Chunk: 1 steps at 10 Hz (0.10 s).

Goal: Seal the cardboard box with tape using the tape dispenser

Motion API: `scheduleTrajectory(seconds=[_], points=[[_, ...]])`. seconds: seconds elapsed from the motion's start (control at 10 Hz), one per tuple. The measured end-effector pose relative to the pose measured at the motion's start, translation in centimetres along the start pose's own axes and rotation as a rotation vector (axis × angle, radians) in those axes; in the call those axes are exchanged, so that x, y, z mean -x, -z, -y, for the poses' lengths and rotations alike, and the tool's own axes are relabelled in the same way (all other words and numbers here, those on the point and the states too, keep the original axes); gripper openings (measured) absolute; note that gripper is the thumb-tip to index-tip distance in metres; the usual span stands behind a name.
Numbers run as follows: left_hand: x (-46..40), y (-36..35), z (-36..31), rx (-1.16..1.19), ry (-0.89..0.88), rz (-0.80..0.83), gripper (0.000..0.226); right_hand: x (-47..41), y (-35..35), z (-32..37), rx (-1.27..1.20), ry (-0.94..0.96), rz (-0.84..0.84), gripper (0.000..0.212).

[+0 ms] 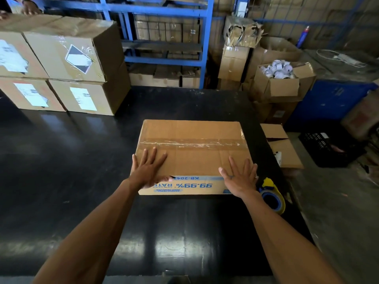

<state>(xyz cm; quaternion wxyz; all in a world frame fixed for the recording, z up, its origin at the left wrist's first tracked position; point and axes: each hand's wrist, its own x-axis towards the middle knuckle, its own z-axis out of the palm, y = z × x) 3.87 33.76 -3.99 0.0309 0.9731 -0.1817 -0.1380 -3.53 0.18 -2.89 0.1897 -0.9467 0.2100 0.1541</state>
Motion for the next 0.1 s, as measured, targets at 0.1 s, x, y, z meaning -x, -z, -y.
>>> scheduleTrajectory(seconds=[0.1], points=[[0.46, -1.46, -0.75, 0.020, 0.055, -0.106, 0.101, -0.52, 0.09, 0.05, -0.020, 0.014, -0.014, 0.077]])
